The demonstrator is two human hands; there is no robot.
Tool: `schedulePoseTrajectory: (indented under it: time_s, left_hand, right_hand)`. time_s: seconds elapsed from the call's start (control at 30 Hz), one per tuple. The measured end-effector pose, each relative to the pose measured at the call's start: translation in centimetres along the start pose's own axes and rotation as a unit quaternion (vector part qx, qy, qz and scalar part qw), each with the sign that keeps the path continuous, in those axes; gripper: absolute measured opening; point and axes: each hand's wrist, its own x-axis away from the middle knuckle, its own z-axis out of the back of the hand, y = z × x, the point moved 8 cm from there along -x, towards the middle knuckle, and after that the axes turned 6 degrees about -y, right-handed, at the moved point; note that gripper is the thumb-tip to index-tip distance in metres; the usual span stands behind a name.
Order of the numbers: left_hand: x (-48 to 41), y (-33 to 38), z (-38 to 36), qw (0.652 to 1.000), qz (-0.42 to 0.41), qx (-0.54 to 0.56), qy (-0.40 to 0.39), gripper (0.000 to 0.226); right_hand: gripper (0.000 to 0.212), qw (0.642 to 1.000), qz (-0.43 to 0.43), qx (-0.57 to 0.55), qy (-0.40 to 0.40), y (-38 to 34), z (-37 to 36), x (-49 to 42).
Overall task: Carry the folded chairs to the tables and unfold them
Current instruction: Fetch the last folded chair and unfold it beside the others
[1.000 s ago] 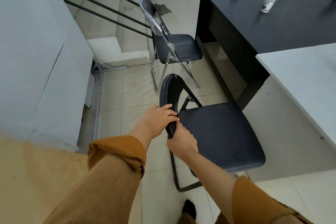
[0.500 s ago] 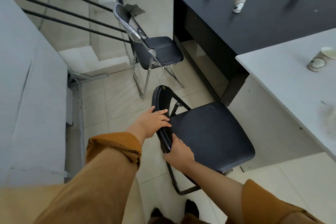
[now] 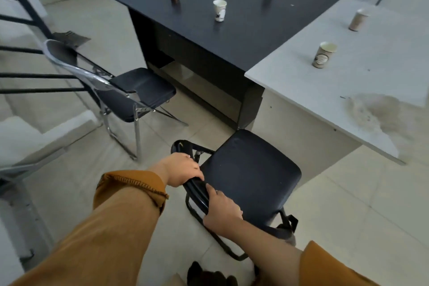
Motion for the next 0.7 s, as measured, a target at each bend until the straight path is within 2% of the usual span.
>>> schedulePoseTrajectory:
  time_s: [0.23, 0.37, 0.7]
  left_hand:
    - [0.0, -1.1, -0.1, 0.998, -0.046, -0.035, -0.019, 0.064]
    - [0.7, -2.6, -0.4, 0.999, -0.025, -0.037, 0.008, 0.061]
    - [4.8, -6.6, -3.5, 0.999, 0.044, -0.016, -0.003, 0.056]
  right_hand:
    - [0.085, 0.999, 0.025, 0.007, 0.040, -1.4, 0.7, 0.0]
    - [0.083, 0.998, 0.033, -0.011, 0.060, -3.5, 0.8, -0.6]
    - [0.081, 0.996, 0.079, 0.016, 0.045, -9.4, 0.4, -2.5]
